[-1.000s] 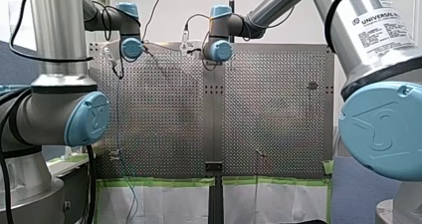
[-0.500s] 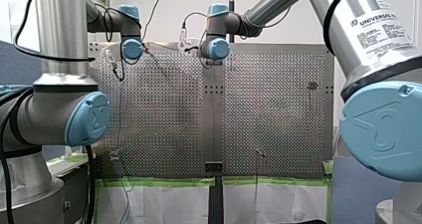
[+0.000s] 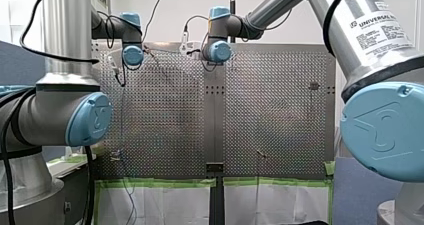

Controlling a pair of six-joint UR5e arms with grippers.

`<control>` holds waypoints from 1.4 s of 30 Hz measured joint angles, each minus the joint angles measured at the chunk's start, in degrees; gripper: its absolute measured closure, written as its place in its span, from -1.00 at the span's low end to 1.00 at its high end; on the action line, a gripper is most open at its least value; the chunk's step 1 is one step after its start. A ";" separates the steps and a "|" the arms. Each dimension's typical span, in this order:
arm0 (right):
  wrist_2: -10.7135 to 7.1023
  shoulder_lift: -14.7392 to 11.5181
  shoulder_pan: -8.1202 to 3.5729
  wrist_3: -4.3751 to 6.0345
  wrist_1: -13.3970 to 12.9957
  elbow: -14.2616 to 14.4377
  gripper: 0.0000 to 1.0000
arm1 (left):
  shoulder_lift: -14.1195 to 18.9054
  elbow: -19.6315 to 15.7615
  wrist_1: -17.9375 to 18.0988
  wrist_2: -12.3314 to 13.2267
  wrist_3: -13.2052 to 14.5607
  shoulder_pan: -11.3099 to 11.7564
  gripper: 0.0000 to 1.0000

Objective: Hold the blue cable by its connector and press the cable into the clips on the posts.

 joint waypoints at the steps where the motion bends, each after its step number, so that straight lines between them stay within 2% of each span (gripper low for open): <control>1: 0.00 0.10 -0.03 -0.01 -0.01 0.00 1.00 | -0.27 0.18 0.02 0.17 -0.03 0.10 1.00; 19: -0.23 0.49 -1.17 -0.01 -0.07 -0.67 1.00 | -1.04 2.24 0.55 4.20 -3.44 3.35 1.00; 26: -0.85 0.58 -2.15 0.02 0.00 -1.51 1.00 | -2.20 3.31 0.26 7.21 -3.96 6.11 1.00; 31: -1.27 0.92 -2.94 0.06 0.09 -2.35 1.00 | -3.76 4.86 -0.01 9.68 -3.86 6.82 1.00; 37: -1.55 1.75 -3.72 0.21 0.16 -3.79 1.00 | -4.37 5.94 1.33 12.46 -5.65 7.16 1.00; 42: -1.64 3.24 -4.17 0.31 0.83 -5.53 1.00 | -6.65 7.48 1.40 13.59 -7.84 7.46 1.00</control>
